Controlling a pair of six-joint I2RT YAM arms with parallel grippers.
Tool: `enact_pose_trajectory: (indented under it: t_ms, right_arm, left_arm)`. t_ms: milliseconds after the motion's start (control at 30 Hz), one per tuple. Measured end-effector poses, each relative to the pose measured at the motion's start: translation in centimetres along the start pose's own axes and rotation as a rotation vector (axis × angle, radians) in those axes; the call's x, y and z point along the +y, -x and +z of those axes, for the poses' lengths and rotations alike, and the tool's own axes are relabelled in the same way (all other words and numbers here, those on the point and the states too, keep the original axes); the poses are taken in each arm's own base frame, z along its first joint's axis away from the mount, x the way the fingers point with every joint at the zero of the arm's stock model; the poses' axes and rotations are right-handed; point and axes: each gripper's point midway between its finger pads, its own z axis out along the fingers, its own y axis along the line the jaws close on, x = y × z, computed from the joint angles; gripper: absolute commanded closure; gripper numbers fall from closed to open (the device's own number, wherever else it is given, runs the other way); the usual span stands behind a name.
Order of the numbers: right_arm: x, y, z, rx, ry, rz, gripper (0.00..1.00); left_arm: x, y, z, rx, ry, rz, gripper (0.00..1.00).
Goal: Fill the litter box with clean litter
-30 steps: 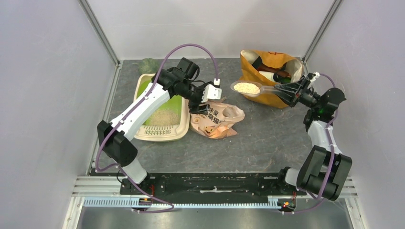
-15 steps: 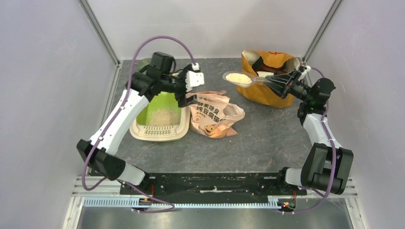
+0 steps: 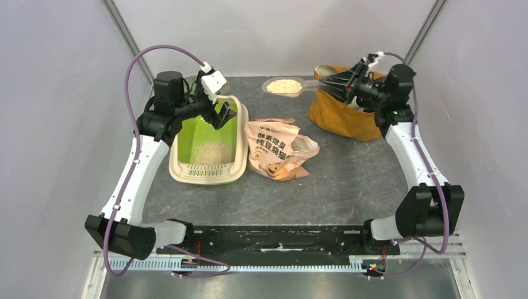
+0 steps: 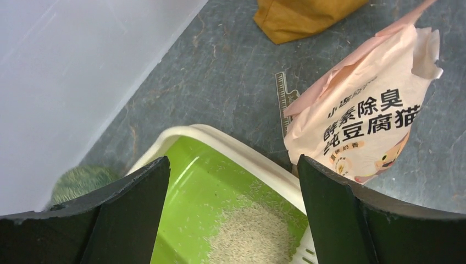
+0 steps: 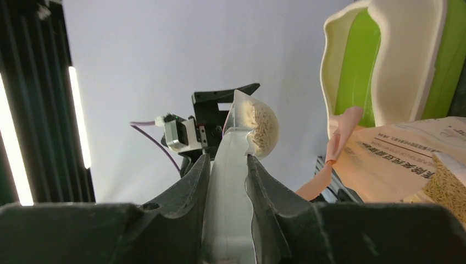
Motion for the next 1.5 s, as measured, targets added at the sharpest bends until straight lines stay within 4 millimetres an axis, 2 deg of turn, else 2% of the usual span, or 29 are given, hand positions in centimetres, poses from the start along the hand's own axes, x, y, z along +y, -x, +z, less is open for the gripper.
enact_pose_trajectory:
  t_ms: [233,500,633,767,1067,1300,1500]
  right_arm:
    - [-1.1,-3.7,6.1,0.125,-0.074,-0.006,1.0]
    - [-2.6,-6.9,12.2,0.213,-0.151,-0.049,1.0]
    - [-3.4,-8.5,14.5,0.243,-0.201,-0.112,1.0]
    - [-4.2,-9.5,16.5,0.255,-0.251,-0.205,1.0]
    - [-4.8,-12.1,20.1,0.273,-0.342,-0.551,1.0]
    - [-7.1,-14.3,21.8,0.325,-0.417,-0.796,1.0]
    - [-9.1,-16.2,22.3,0.395,-0.465,-1.054,1.0]
  left_arm:
    - [1.6,-2.2,-2.5,0.031,0.145,-0.189,0.07]
    - [7.7,-4.3,-9.1,0.027,0.492,-0.438,0.06]
    - [9.2,-5.6,-11.0,0.032,0.576,-0.501,0.06]
    - [9.5,-6.5,-11.5,0.042,0.593,-0.532,0.06]
    - [8.9,-8.1,-11.2,0.069,0.574,-0.571,0.06]
    - [8.6,-8.4,-11.2,0.071,0.561,-0.578,0.06]
    - [8.4,-8.3,-11.3,0.065,0.56,-0.573,0.05]
